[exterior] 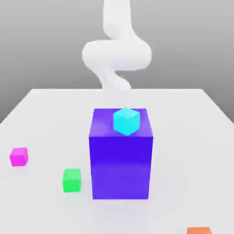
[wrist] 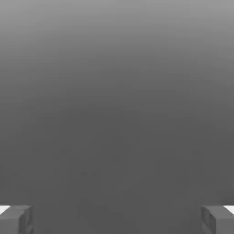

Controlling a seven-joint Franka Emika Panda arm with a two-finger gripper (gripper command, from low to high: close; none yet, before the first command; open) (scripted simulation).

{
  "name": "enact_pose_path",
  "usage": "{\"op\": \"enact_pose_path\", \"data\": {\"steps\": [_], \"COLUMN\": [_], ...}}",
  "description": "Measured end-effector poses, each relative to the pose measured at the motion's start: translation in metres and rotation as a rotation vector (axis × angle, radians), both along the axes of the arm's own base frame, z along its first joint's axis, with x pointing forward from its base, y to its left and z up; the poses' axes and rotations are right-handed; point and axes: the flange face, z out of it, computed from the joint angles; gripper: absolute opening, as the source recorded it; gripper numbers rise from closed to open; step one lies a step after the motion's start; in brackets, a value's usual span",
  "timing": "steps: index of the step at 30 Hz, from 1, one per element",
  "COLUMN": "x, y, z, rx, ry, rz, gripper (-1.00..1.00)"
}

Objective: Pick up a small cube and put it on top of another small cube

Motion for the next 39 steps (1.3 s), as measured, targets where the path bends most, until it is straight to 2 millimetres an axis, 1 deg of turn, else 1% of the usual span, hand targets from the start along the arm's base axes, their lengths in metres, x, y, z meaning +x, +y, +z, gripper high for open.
{"op": "enact_pose_path", "data": {"steps": [2,5,8,11,14,17,21,22,23,26,28,30,34,35,39], "x": [0.018,0.035,0.04,0.034,0.018,-0.008,-0.054,-0.069,-0.087,-0.135,-0.16,-0.167,-0.17,-0.17,-0.17], "y": [-0.029,-0.074,-0.121,-0.168,-0.211,-0.249,-0.288,-0.296,-0.307,-0.322,-0.321,-0.321,-0.32,-0.32,-0.32], "z": [-0.033,-0.083,-0.135,-0.187,-0.239,-0.291,-0.359,-0.375,-0.391,-0.438,-0.467,-0.49,-0.532,-0.541,-0.541], "rx": [0.02,0.053,0.092,0.138,0.19,0.249,0.337,0.362,0.39,0.472,0.524,0.542,0.547,0.546,0.546], "ry": [0.052,0.123,0.191,0.255,0.317,0.375,0.447,0.464,0.479,0.524,0.556,0.568,0.572,0.572,0.572], "rz": [-0.094,-0.229,-0.362,-0.495,-0.628,-0.76,-0.933,-0.979,-1.036,-1.174,-1.243,-1.265,-1.272,-1.273,-1.273], "gripper": [0.0,0.0,0.0,0.0,0.0,0.0,0.0,0.0,0.0,0.0,0.0,0.0,0.0,-1.0,-1.0]}}
